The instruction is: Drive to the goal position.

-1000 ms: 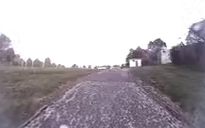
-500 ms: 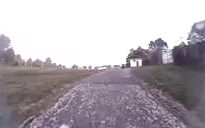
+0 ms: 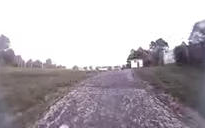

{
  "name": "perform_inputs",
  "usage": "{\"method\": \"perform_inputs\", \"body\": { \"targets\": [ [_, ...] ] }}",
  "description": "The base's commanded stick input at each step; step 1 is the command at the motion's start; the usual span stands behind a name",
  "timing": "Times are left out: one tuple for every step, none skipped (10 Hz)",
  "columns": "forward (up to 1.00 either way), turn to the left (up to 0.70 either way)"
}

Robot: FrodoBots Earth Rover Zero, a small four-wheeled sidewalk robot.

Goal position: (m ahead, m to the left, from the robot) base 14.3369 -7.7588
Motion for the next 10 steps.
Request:
{"method": "perform_inputs", "body": {
  "targets": [
    [0.70,-0.35],
    [0.70,-0.35],
    [0.70,-0.35],
    [0.70,-0.03],
    [0.70,-0.01],
    [0.70,0.00],
    [0.70,0.00],
    [0.70,0.00],
    [0.70,0.00],
    [0.70,0.00]
  ]
}}
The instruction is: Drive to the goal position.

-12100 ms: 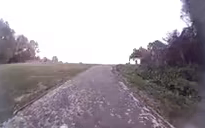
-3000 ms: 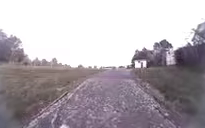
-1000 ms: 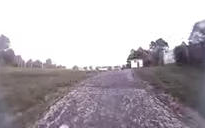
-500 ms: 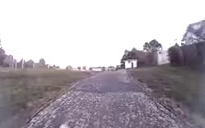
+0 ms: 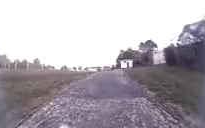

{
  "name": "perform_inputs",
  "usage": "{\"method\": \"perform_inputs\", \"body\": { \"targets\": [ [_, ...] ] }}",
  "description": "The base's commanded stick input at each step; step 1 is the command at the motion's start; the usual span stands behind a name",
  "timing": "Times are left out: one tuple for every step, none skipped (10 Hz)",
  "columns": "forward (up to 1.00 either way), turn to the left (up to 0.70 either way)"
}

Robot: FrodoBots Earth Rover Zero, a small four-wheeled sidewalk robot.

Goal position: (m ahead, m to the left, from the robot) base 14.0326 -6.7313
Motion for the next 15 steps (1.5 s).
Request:
{"method": "perform_inputs", "body": {
  "targets": [
    [0.70,-0.16],
    [0.70,-0.35],
    [0.70,-0.35],
    [0.70,-0.02],
    [0.70,0.00],
    [0.70,0.00],
    [0.70,0.00],
    [0.70,0.00],
    [0.70,0.00],
    [0.70,0.00],
    [0.70,0.00],
    [0.70,0.00],
    [0.70,0.00],
    [0.70,0.00],
    [0.70,0.00]
  ]
}}
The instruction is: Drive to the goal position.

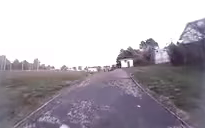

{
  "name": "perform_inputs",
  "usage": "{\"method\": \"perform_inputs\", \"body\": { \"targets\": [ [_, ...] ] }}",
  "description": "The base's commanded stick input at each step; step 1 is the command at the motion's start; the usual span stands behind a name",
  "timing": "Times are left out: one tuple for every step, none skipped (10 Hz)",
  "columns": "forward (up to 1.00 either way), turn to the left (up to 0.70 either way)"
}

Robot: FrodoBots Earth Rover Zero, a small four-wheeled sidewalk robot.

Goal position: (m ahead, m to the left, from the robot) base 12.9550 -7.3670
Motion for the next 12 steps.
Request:
{"method": "perform_inputs", "body": {
  "targets": [
    [0.70,0.00],
    [0.70,0.00],
    [0.70,0.00],
    [0.70,0.00],
    [0.70,-0.10],
    [0.70,-0.32],
    [0.70,-0.35],
    [0.70,-0.35],
    [0.70,-0.35],
    [0.70,0.00],
    [0.70,0.00],
    [0.70,0.00]
  ]
}}
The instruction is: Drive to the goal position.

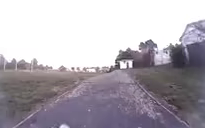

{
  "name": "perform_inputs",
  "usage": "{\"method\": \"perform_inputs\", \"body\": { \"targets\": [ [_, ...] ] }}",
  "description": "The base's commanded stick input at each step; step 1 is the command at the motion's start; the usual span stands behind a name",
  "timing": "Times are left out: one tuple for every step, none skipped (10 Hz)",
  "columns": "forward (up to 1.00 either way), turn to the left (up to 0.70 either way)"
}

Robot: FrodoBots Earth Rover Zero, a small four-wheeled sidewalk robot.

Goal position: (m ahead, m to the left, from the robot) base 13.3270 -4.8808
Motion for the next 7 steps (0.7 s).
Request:
{"method": "perform_inputs", "body": {
  "targets": [
    [0.70,0.00],
    [0.70,0.00],
    [0.70,0.00],
    [0.70,0.00],
    [0.70,0.00],
    [0.70,0.00],
    [0.70,0.00]
  ]
}}
